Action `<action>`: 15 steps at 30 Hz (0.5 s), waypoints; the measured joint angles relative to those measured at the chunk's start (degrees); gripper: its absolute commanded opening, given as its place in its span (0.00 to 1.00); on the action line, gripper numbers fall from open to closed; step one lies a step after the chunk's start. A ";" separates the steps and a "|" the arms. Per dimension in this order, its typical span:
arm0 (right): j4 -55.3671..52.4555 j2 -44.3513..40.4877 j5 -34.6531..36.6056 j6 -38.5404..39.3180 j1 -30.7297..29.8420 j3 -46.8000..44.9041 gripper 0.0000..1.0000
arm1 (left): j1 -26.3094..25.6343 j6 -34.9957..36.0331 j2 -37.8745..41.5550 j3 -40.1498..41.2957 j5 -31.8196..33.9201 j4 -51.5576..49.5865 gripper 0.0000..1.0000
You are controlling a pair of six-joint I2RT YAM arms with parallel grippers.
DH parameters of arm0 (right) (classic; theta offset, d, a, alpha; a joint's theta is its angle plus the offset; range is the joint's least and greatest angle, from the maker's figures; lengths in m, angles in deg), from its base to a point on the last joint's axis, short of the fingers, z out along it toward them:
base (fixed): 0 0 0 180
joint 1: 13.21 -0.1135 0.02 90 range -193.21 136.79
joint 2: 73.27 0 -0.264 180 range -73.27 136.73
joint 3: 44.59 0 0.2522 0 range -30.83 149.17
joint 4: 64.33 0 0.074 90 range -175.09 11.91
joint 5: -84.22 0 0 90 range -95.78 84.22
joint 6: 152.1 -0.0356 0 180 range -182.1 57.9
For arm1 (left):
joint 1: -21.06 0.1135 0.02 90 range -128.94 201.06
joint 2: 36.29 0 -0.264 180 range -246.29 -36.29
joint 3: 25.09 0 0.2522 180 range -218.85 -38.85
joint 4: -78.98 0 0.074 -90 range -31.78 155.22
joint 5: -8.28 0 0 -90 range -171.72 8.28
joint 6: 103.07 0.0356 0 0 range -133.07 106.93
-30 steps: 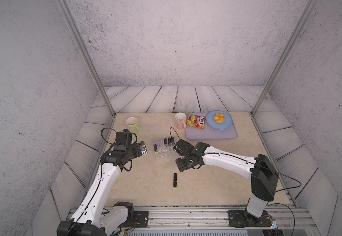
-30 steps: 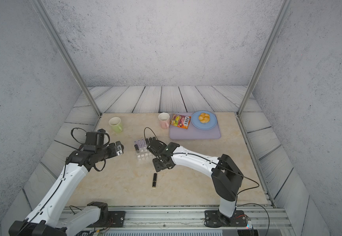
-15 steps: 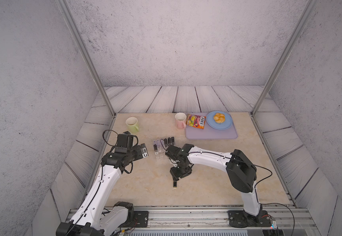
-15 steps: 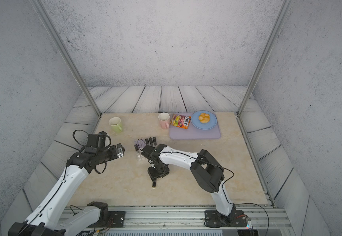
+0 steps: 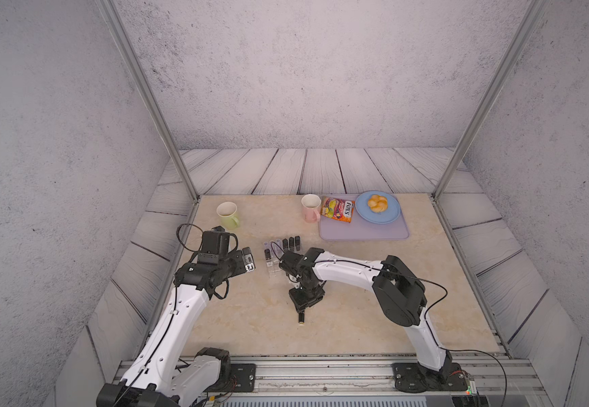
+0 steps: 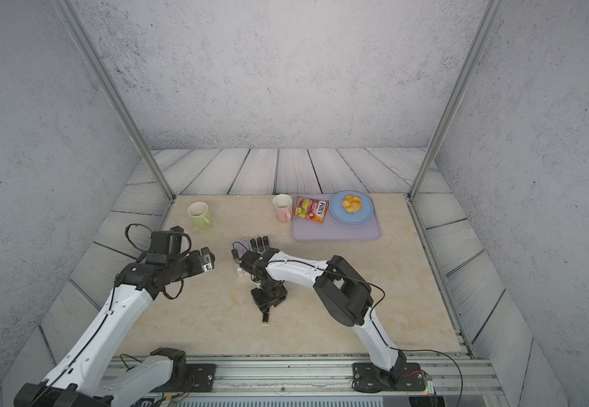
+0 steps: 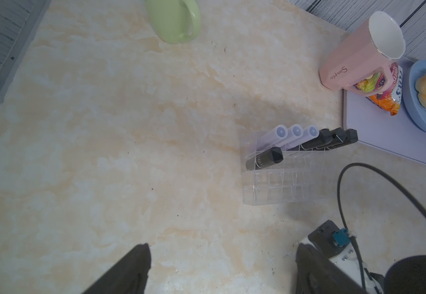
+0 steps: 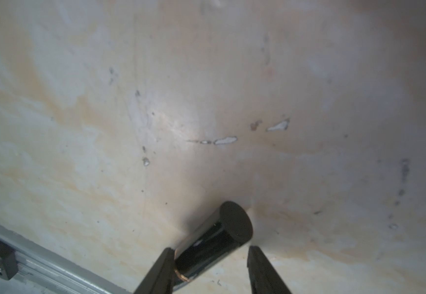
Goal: Arrange the lipsticks in the organizer
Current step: Pick up the lipstick at the center of the board.
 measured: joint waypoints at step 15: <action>9.11 -6.56 -3.26 0.48 3.54 -10.75 0.18 | -0.02 0.37 0.00 -0.04 0.07 -0.33 0.96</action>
